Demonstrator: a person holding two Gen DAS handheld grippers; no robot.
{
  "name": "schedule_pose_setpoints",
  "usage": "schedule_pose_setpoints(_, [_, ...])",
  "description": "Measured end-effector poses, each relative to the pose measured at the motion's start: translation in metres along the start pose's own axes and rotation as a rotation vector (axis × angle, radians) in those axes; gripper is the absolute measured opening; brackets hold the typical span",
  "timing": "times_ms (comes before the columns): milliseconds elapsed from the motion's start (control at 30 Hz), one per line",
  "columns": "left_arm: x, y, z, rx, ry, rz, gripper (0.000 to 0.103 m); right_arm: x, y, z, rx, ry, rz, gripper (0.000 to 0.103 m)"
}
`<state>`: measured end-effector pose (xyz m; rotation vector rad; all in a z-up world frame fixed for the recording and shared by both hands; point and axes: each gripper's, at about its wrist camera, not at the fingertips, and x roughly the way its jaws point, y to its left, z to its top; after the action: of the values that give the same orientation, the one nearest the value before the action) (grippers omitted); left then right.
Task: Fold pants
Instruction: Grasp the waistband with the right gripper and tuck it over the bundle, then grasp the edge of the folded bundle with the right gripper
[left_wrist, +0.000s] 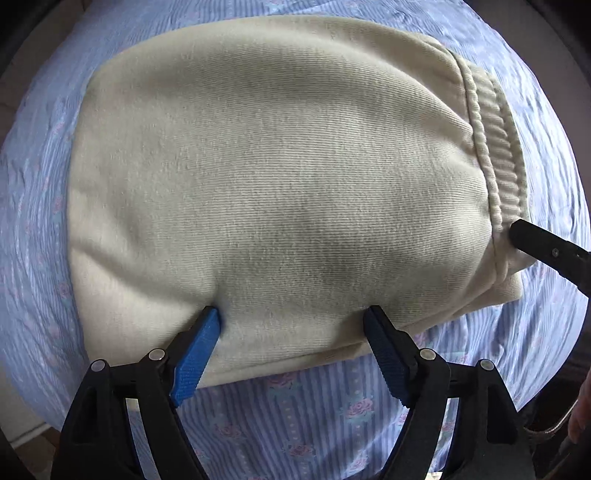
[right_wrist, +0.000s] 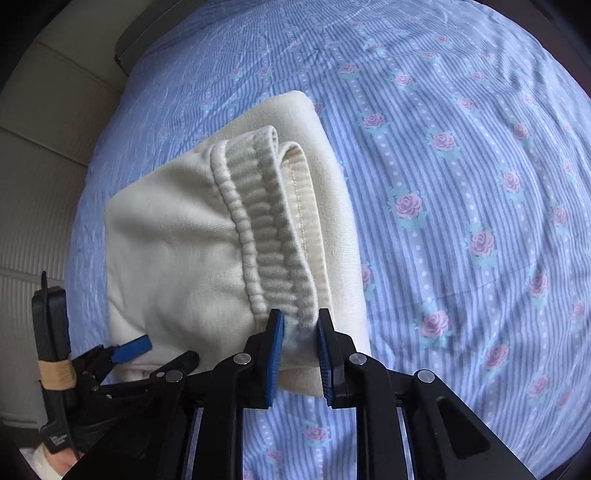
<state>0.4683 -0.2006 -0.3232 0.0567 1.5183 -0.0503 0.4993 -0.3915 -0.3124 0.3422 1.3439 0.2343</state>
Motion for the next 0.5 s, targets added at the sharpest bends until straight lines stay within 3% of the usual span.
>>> schedule_pose_setpoints(67, [-0.009,0.001,-0.001,-0.015,-0.012,-0.011,0.078,-0.004,-0.003,-0.002,0.002,-0.003,-0.01,0.029])
schedule_pose_setpoints(133, [-0.024,0.003,-0.007,-0.039,-0.038,-0.075,0.077,-0.015,-0.007,-0.008,0.021,-0.014,-0.03,0.063])
schedule_pose_setpoints(233, [-0.052,0.004,-0.024,-0.065,-0.091,-0.105,0.078,-0.036,-0.012,-0.02,0.052,-0.087,0.03,0.08])
schedule_pose_setpoints(333, [-0.075,0.01,-0.044,-0.125,-0.139,-0.088,0.078,-0.043,-0.018,-0.034,0.105,-0.11,0.134,0.091])
schedule_pose_setpoints(500, [-0.095,0.025,-0.066,-0.202,-0.188,0.006,0.082,-0.026,-0.03,-0.064,0.234,-0.078,0.282,0.092])
